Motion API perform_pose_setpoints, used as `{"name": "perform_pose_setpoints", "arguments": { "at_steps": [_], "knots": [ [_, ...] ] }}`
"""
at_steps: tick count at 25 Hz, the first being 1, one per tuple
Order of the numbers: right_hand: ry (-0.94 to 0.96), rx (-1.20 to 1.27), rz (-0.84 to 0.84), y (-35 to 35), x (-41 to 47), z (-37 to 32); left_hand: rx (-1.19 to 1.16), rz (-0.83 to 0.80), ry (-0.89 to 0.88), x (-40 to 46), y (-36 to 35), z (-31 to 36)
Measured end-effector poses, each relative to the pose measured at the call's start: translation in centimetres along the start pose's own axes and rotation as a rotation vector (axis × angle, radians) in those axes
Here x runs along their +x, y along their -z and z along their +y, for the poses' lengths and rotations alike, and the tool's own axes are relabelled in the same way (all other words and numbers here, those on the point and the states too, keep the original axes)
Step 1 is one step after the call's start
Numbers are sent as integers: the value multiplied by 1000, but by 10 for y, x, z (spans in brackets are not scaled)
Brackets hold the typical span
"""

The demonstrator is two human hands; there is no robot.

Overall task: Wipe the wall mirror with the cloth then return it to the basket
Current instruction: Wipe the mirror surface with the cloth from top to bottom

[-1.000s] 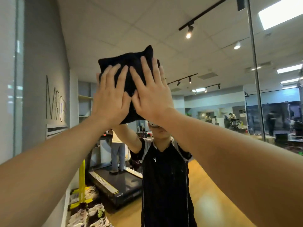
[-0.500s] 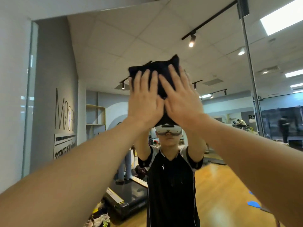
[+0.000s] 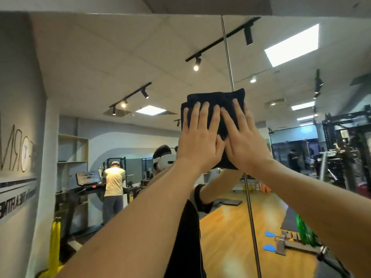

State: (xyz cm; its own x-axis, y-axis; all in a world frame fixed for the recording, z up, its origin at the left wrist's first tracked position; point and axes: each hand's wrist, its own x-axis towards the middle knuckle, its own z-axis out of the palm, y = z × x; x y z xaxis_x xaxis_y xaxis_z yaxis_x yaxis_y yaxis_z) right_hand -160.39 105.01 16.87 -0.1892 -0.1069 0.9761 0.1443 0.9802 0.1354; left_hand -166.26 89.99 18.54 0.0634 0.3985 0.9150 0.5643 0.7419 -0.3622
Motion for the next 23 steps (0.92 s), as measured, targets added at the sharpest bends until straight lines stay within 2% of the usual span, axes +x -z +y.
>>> {"name": "perform_pose_setpoints", "arguments": {
  "at_steps": [5, 11, 17, 23],
  "knots": [
    [-4, 68, 42, -13, -54, -10, -60, 7, -34, -46, -10, 12],
    [33, 82, -23, -19, -123, -20, -22, -71, -83, -117, -17, 26],
    [32, 89, -37, -21, -127, -31, 62, -139, -194, -129, -10, 6],
    [20, 98, -11, -29, -126, -75, 81, -117, -202, -153, -3, -26]
  ]
}}
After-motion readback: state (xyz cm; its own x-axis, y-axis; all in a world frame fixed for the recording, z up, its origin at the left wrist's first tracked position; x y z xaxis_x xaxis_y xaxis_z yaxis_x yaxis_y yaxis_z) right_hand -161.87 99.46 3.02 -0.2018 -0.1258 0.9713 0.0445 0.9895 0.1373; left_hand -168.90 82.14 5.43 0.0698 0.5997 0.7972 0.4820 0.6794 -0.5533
